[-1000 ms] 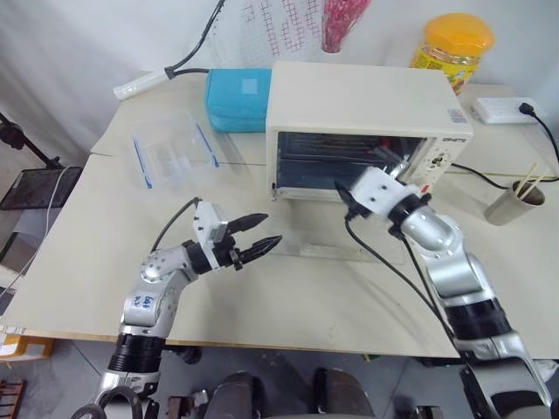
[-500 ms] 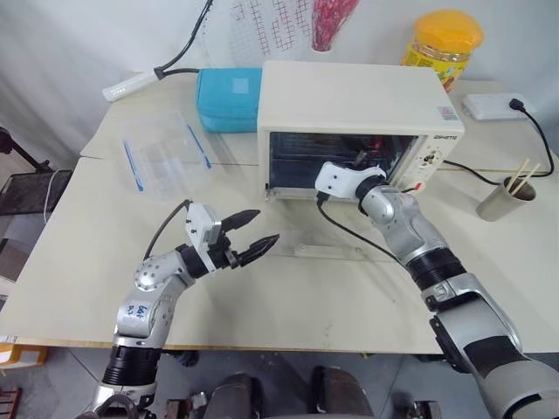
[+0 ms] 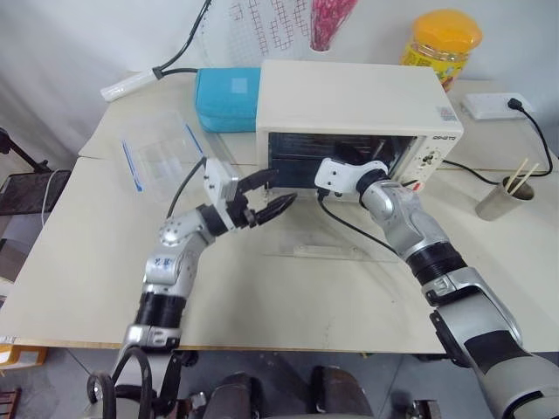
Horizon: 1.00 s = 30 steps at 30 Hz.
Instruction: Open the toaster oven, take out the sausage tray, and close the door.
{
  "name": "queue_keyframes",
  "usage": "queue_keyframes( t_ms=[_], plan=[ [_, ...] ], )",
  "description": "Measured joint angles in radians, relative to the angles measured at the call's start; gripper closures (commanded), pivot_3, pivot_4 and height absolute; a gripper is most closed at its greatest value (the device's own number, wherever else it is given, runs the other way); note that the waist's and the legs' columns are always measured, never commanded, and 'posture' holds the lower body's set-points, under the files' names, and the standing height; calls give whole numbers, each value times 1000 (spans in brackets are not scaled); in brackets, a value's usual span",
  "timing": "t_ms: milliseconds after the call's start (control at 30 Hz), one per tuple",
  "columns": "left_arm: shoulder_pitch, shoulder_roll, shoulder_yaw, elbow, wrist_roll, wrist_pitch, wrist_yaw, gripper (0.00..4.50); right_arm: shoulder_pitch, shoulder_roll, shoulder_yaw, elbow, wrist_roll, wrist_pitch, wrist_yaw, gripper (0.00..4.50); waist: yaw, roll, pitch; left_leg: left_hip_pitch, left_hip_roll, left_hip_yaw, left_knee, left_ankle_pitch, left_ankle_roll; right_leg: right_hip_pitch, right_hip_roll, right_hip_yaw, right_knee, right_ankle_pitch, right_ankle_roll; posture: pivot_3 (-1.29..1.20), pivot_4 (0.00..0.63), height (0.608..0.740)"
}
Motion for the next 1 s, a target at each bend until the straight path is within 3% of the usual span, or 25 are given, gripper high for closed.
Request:
queue_keyframes(
  t_ms=[300, 733, 1000],
  plan=[
    [-90, -11, 35, 123, -18, -32, -25, 842, 54, -33, -7, -118, -4, -1, 59, 4452, -1, 0, 0, -1, 0, -2, -4, 0, 0, -2, 0, -3, 0, 0, 0, 0, 150, 740],
    [-91, 35, 57, 128, -44, 23, -67, 842, 449, -99, -100, -736, 7, 117, 268, 4452, 2, 0, 0, -1, 0, 0, -4, 1, -1, -2, 0, -3, -2, 0, 0, 0, 150, 740],
    [-3, 93, 77, 54, -87, 143, -97, 842, 665, -115, -133, -989, -12, 177, 339, 4452, 6, -1, 0, 1, 0, 0, -4, 1, -1, -1, 0, -2, -2, 0, 0, 0, 150, 740]
  ],
)
